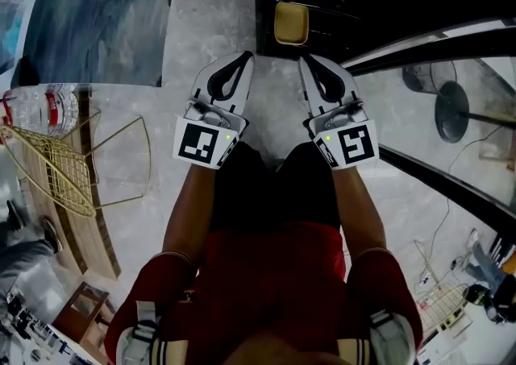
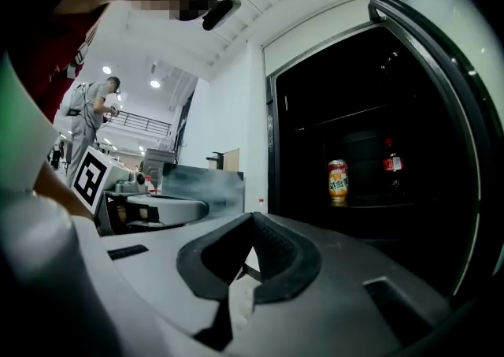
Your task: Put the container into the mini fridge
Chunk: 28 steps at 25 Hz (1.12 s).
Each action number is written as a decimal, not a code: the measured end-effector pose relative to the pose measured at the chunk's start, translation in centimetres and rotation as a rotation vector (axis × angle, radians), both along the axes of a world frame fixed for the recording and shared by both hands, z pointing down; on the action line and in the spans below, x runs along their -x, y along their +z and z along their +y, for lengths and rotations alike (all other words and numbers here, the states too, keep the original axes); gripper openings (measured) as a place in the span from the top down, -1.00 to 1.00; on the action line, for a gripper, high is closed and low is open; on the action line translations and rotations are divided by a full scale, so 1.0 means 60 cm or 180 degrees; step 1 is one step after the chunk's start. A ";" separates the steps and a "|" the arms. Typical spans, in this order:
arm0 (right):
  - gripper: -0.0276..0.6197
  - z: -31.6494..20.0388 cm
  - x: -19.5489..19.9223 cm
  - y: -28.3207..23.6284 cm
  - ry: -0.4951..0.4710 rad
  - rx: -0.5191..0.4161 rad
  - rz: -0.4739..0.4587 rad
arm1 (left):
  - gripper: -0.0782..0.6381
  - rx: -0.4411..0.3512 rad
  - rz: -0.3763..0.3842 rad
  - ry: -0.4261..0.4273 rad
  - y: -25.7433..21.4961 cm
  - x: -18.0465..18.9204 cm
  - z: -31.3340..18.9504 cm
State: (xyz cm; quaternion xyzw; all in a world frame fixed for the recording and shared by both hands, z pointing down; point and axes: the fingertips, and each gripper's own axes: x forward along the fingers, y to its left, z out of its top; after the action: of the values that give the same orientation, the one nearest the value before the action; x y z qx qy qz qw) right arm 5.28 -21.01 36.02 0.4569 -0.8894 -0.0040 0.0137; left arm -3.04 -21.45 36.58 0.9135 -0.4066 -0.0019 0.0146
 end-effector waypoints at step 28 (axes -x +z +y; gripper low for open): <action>0.91 0.169 0.028 -0.486 0.0017 -0.0011 -0.0194 | 0.76 0.0049 -0.0002 0.0154 -0.459 0.032 0.175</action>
State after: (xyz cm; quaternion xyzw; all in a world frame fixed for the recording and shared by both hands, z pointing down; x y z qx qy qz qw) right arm 3.59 -10.89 6.86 0.4593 -0.8882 0.0083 -0.0141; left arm -4.98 -10.97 9.04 0.9229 -0.3844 0.0019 0.0216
